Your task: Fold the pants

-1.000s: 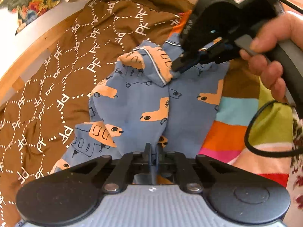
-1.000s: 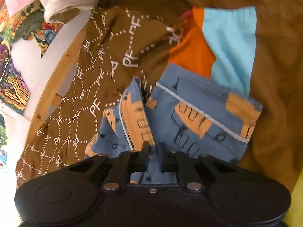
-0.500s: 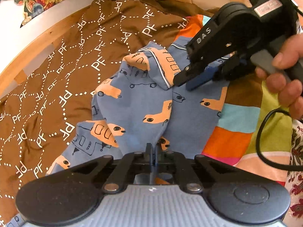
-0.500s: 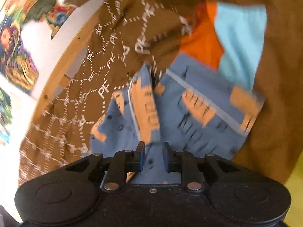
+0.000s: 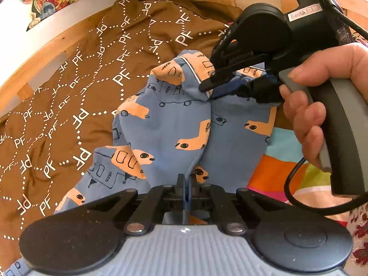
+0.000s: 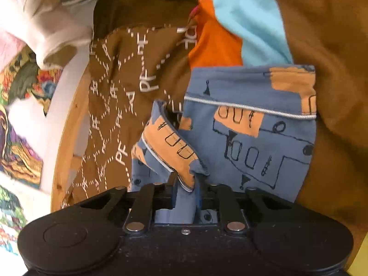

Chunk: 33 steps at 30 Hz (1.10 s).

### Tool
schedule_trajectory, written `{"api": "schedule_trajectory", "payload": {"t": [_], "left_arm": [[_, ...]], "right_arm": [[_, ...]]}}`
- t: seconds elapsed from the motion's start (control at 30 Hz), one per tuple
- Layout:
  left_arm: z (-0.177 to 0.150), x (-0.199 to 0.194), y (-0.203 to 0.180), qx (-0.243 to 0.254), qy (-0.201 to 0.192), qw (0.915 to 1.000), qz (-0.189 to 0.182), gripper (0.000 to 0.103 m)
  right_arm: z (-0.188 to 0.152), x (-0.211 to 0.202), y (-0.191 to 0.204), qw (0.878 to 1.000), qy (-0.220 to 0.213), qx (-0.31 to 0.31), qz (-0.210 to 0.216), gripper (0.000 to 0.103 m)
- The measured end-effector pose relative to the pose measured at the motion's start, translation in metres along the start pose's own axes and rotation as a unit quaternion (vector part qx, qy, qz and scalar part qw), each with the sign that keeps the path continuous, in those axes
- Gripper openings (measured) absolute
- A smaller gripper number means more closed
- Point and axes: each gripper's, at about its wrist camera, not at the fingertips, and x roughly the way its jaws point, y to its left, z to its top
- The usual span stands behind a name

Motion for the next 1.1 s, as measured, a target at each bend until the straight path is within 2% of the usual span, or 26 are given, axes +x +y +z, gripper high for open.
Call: {"api": "schedule_trajectory", "payload": {"t": [0.07, 0.17, 0.27, 0.37, 0.5, 0.6, 0.7, 0.77, 0.8, 0.83, 0.87, 0.9, 1.0, 1.07, 1.1], "left_arm": [[0.000, -0.001, 0.000, 0.000, -0.002, 1.0000, 0.001, 0.002], [0.000, -0.002, 0.001, -0.003, -0.004, 1.0000, 0.001, 0.002], [-0.001, -0.007, 0.003, -0.014, -0.018, 0.9997, 0.005, 0.002], [-0.003, -0.021, 0.008, -0.018, -0.044, 0.9988, -0.010, 0.002], [-0.004, -0.040, 0.014, 0.001, -0.064, 0.9965, -0.054, 0.002], [-0.007, -0.041, 0.009, 0.025, -0.055, 0.9957, -0.070, 0.002], [-0.011, -0.031, 0.003, 0.027, -0.029, 0.9956, -0.085, 0.002], [-0.009, -0.024, 0.001, 0.028, -0.012, 0.9959, -0.085, 0.007], [-0.005, -0.026, 0.000, 0.028, -0.015, 0.9960, -0.084, 0.019], [-0.001, -0.028, 0.002, 0.030, -0.021, 0.9957, -0.085, 0.043], [0.004, -0.031, 0.004, 0.031, -0.032, 0.9955, -0.084, 0.056], [0.012, -0.034, 0.007, 0.031, -0.045, 0.9952, -0.081, 0.070], [0.048, -0.027, 0.014, 0.040, -0.067, 0.9942, -0.074, 0.070], [0.076, -0.013, 0.020, 0.032, -0.080, 0.9934, -0.075, 0.070], [0.091, -0.002, 0.021, 0.022, -0.082, 0.9930, -0.082, 0.070]], "right_arm": [[0.002, -0.002, 0.002, 1.000, -0.009, -0.016, -0.001, 0.006], [0.007, -0.010, 0.007, 0.998, -0.029, -0.055, -0.002, 0.005], [0.015, -0.017, 0.013, 0.995, -0.032, -0.092, -0.002, 0.004], [0.025, -0.032, 0.024, 0.986, -0.028, -0.165, -0.003, 0.004], [0.050, -0.065, 0.034, 0.968, -0.012, -0.249, -0.008, 0.004], [0.062, -0.083, 0.028, 0.956, 0.007, -0.292, -0.038, 0.004], [0.065, -0.084, 0.006, 0.956, 0.020, -0.283, -0.074, 0.004], [0.061, -0.082, -0.008, 0.957, 0.022, -0.275, -0.090, 0.006], [0.058, -0.080, -0.011, 0.955, 0.022, -0.278, -0.097, 0.007], [0.055, -0.080, -0.014, 0.955, 0.022, -0.279, -0.102, 0.014], [0.051, -0.082, -0.017, 0.956, 0.025, -0.276, -0.097, 0.019], [0.049, -0.085, -0.019, 0.956, 0.023, -0.277, -0.093, 0.019], [0.043, -0.094, -0.023, 0.950, 0.003, -0.298, -0.092, 0.033], [0.046, -0.098, -0.029, 0.957, -0.002, -0.280, -0.077, 0.045], [0.048, -0.097, -0.031, 0.961, -0.003, -0.268, -0.068, 0.047]]}}
